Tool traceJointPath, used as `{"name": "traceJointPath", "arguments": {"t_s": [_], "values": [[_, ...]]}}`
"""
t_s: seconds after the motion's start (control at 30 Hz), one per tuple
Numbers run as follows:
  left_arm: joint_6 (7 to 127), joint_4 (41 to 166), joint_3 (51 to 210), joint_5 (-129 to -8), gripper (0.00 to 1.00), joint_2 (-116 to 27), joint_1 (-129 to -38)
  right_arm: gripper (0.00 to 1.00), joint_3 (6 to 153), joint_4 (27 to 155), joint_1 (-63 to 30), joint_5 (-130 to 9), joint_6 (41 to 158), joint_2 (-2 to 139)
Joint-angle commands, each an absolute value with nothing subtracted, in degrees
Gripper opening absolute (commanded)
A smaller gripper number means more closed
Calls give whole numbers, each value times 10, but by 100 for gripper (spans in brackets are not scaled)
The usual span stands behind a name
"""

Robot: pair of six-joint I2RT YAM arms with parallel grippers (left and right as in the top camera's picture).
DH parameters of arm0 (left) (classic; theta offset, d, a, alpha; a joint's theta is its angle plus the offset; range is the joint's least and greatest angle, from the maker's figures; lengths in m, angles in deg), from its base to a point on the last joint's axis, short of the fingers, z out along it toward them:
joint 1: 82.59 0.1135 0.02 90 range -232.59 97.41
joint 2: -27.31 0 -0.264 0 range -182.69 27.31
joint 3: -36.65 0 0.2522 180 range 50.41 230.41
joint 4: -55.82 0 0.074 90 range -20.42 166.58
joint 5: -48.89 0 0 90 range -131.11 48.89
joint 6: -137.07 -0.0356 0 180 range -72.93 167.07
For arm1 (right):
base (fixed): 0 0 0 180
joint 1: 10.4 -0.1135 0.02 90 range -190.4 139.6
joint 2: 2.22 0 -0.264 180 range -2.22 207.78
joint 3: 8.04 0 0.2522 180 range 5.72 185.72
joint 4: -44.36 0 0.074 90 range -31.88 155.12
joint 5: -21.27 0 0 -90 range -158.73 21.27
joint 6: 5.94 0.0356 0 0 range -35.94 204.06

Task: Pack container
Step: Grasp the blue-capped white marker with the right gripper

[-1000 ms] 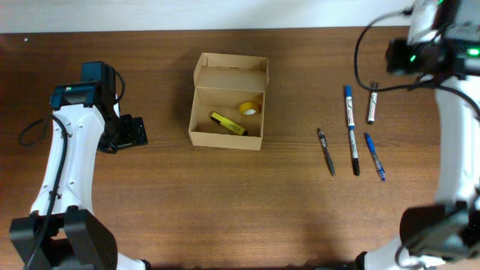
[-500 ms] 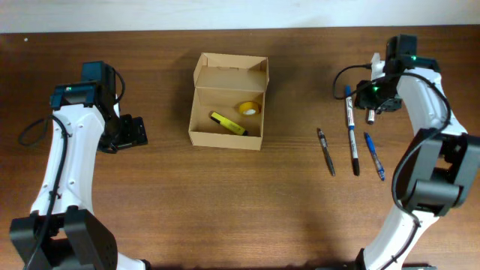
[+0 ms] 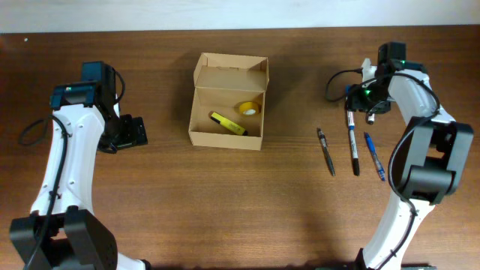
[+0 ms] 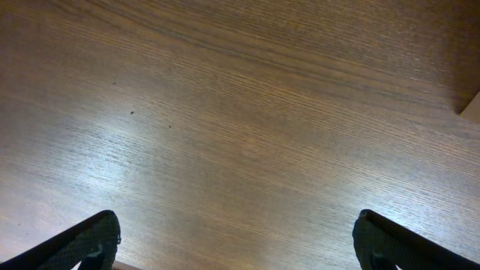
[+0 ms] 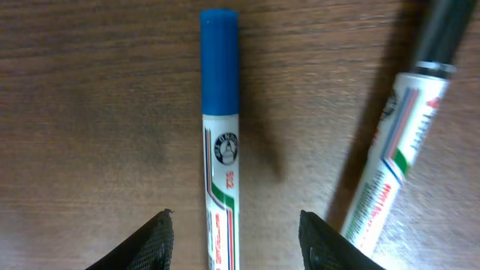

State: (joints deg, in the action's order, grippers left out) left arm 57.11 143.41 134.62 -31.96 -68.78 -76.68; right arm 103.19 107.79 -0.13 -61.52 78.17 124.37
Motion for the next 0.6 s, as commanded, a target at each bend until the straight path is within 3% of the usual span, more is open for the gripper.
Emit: {"name": "traceJointPath", "arguments": {"t_s": [0.0, 0.27, 0.5, 0.57], "values": [[564, 1433, 1343, -323, 100, -684, -765, 54, 1034, 1075, -14, -614, 775, 1272], [564, 1433, 1343, -323, 100, -684, -765, 46, 1034, 1074, -37, -684, 790, 1288], [564, 1433, 1343, -323, 100, -684, -765, 6, 1034, 1087, -40, -705, 816, 1288], [564, 1433, 1343, -323, 100, -684, -765, 4, 1034, 1091, -40, -704, 816, 1288]]}}
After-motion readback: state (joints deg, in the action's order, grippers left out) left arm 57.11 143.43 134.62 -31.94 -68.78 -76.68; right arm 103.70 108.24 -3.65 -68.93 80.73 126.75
